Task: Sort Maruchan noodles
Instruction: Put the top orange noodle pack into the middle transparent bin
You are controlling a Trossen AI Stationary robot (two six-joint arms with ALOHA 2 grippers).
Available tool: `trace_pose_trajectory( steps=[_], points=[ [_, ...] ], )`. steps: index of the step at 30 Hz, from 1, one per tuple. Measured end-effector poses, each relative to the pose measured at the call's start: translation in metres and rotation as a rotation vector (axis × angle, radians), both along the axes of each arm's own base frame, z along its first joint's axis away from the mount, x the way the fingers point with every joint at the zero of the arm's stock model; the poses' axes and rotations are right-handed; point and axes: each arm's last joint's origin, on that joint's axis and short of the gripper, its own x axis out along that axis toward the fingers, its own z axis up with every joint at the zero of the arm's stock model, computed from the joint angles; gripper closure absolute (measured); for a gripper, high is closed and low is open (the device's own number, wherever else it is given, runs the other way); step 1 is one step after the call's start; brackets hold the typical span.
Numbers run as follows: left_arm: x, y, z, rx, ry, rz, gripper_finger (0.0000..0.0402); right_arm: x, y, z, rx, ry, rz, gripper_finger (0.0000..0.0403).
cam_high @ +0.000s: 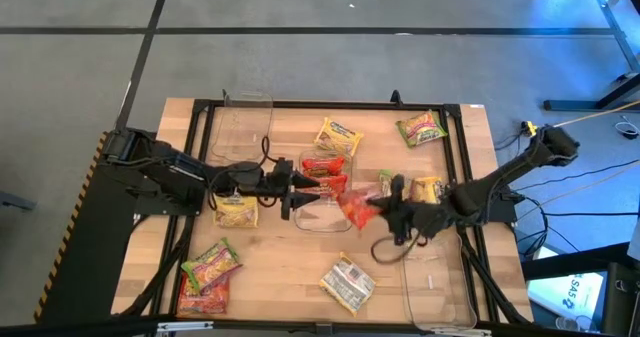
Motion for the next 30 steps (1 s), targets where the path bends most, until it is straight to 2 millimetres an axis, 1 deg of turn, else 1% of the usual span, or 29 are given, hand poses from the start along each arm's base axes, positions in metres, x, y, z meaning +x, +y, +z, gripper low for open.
trace_pose_trajectory(
  steps=[3, 6, 10, 14, 18, 24, 30],
  points=[
    [0.000, 0.005, 0.000, -0.087, 0.000, -0.024, 0.0153, 0.004, 0.017, -0.011, -0.202, 0.027, 0.086, 0.0371],
    [0.001, 0.010, 0.000, -0.164, 0.003, -0.055, 0.0151, 0.008, 0.029, -0.021, -0.423, 0.047, 0.107, 0.0371],
    [0.001, 0.014, 0.001, -0.245, 0.009, -0.109, 0.0154, 0.017, 0.036, -0.028, -0.684, 0.064, 0.065, 0.0371],
    [0.005, 0.013, 0.009, -0.274, -0.011, -0.160, 0.0154, 0.024, 0.041, -0.032, -0.827, 0.083, 0.098, 0.0371],
    [0.011, 0.012, 0.015, -0.274, 0.019, -0.172, 0.0155, 0.027, 0.043, -0.029, -0.864, 0.057, 0.095, 0.0370],
    [0.016, 0.012, 0.015, -0.253, 0.096, -0.150, 0.0155, 0.028, 0.044, -0.026, -0.841, 0.028, 0.076, 0.0370],
    [0.019, 0.011, 0.019, -0.265, 0.103, -0.151, 0.0156, 0.029, 0.043, -0.026, -0.821, 0.018, 0.104, 0.0370]
  ],
)
